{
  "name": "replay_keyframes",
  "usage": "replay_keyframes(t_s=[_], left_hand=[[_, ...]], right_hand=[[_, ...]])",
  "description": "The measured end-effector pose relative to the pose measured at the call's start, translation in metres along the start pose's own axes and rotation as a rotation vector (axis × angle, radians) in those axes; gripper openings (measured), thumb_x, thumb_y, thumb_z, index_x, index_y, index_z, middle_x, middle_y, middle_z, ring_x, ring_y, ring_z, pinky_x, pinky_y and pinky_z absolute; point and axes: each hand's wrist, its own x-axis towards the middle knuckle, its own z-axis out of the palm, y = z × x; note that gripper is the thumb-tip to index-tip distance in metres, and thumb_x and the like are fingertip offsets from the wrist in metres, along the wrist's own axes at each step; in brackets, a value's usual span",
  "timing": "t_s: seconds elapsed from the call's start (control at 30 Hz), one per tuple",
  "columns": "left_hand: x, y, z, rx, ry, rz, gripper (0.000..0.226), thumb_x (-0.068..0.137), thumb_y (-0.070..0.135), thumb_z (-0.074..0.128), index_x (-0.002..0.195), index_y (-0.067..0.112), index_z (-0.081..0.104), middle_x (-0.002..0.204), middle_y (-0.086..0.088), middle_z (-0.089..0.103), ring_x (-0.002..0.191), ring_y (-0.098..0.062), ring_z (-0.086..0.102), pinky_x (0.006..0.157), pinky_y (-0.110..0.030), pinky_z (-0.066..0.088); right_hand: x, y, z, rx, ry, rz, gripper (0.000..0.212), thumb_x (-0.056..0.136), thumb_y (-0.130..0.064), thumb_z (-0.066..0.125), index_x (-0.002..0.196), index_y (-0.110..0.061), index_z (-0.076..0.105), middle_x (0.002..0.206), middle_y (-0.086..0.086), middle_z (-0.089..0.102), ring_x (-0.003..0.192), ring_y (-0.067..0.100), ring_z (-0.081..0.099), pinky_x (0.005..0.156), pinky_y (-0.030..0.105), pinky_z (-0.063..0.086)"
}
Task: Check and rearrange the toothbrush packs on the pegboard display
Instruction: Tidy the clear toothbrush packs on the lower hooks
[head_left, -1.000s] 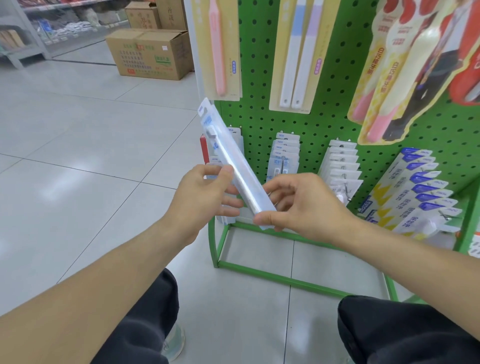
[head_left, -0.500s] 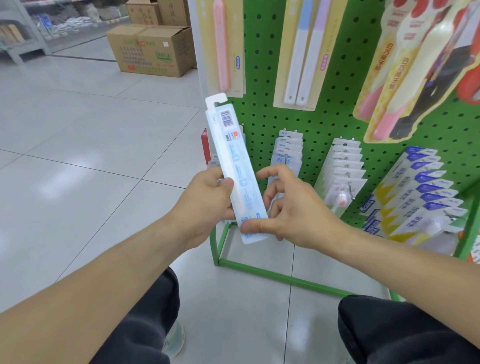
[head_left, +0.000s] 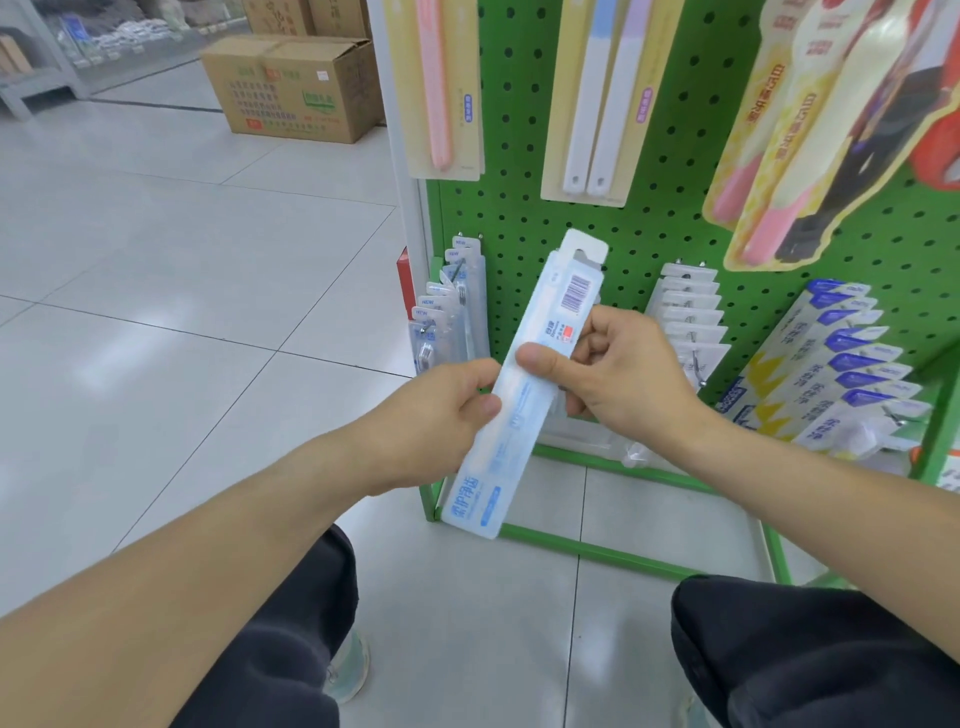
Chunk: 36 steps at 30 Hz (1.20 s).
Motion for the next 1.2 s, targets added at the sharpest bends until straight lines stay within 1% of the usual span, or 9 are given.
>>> replay_keyframes(t_s=[0.1, 0.27, 0.37, 0.5, 0.67, 0.77, 0.83, 1.03, 1.2], left_hand=[[0.002, -0.002, -0.003, 0.144, 0.011, -0.015, 0.02, 0.106, 0.02, 0.04, 0.1, 0.022, 0.058, 0.1, -0.025, 0.063, 0.09, -0.04, 0.065, 0.083, -0.058, 0.057], [0.002, 0.0, -0.002, 0.3, 0.003, -0.066, 0.03, 0.107, 0.019, 0.041, 0.079, 0.028, 0.047, 0.074, -0.001, 0.049, 0.067, -0.019, 0.044, 0.062, -0.03, 0.04], [0.001, 0.001, 0.005, 0.273, 0.067, 0.009, 0.013, 0.101, 0.025, 0.055, 0.114, 0.025, 0.053, 0.101, 0.009, 0.059, 0.089, -0.015, 0.058, 0.075, -0.03, 0.047], [0.001, 0.006, 0.016, 0.26, 0.238, 0.242, 0.061, 0.087, 0.038, 0.073, 0.138, 0.027, 0.042, 0.124, 0.011, 0.052, 0.112, -0.007, 0.05, 0.091, -0.025, 0.042], [0.005, -0.001, 0.02, 0.422, 0.259, 0.186, 0.013, 0.099, 0.015, 0.055, 0.104, 0.02, 0.043, 0.078, 0.008, 0.049, 0.074, -0.019, 0.053, 0.06, -0.031, 0.036], [0.007, -0.011, 0.016, 0.297, 0.253, 0.047, 0.009, 0.1, 0.009, 0.05, 0.099, 0.019, 0.05, 0.082, 0.003, 0.059, 0.076, -0.018, 0.056, 0.061, -0.027, 0.038], [0.008, -0.018, 0.011, 0.075, 0.248, -0.043, 0.019, 0.098, 0.004, 0.052, 0.107, 0.013, 0.064, 0.095, -0.002, 0.072, 0.093, -0.025, 0.066, 0.08, -0.031, 0.053], [0.008, -0.035, 0.006, -0.39, 0.181, -0.25, 0.033, 0.096, -0.01, 0.052, 0.118, 0.008, 0.068, 0.111, -0.011, 0.074, 0.11, -0.027, 0.069, 0.104, -0.043, 0.051], [0.011, -0.042, 0.006, -0.487, 0.217, -0.242, 0.035, 0.083, 0.004, 0.072, 0.118, 0.01, 0.066, 0.113, -0.01, 0.073, 0.108, -0.028, 0.069, 0.101, -0.051, 0.052]], right_hand=[[0.001, 0.0, -0.001, 0.045, 0.082, 0.041, 0.044, 0.097, -0.04, 0.062, 0.076, -0.001, 0.067, 0.055, 0.009, 0.065, 0.04, 0.02, 0.058, 0.042, 0.028, 0.049], [0.002, -0.001, -0.007, 0.017, 0.138, 0.081, 0.072, 0.102, -0.048, 0.048, 0.061, 0.009, 0.059, 0.046, 0.011, 0.059, 0.033, 0.02, 0.05, 0.04, 0.025, 0.043], [-0.002, -0.004, -0.005, -0.054, 0.115, 0.034, 0.063, 0.104, -0.042, 0.049, 0.053, -0.006, 0.059, 0.042, 0.006, 0.057, 0.032, 0.019, 0.049, 0.04, 0.025, 0.043], [-0.003, -0.007, 0.003, -0.048, 0.066, 0.026, 0.059, 0.105, -0.035, 0.049, 0.058, -0.002, 0.062, 0.043, 0.006, 0.059, 0.033, 0.023, 0.05, 0.039, 0.023, 0.041], [-0.003, -0.013, 0.014, 0.028, -0.041, -0.011, 0.05, 0.103, -0.035, 0.055, 0.065, -0.003, 0.065, 0.048, 0.012, 0.061, 0.037, 0.024, 0.052, 0.042, 0.025, 0.043], [-0.001, -0.011, 0.021, -0.037, -0.085, -0.076, 0.035, 0.099, -0.031, 0.062, 0.075, -0.006, 0.066, 0.054, 0.01, 0.065, 0.043, 0.021, 0.057, 0.05, 0.029, 0.049], [0.002, -0.007, 0.026, -0.132, -0.021, -0.125, 0.02, 0.092, -0.029, 0.072, 0.083, -0.013, 0.063, 0.062, 0.006, 0.067, 0.052, 0.015, 0.059, 0.059, 0.029, 0.052], [0.016, -0.006, 0.035, -0.128, 0.001, -0.118, 0.043, 0.083, -0.033, 0.082, 0.116, -0.024, 0.055, 0.106, -0.004, 0.062, 0.089, 0.01, 0.066, 0.073, 0.016, 0.052], [0.023, -0.01, 0.056, -0.083, -0.051, -0.144, 0.016, 0.087, -0.018, 0.079, 0.097, -0.012, 0.068, 0.078, 0.007, 0.072, 0.069, 0.025, 0.067, 0.064, 0.044, 0.062]])
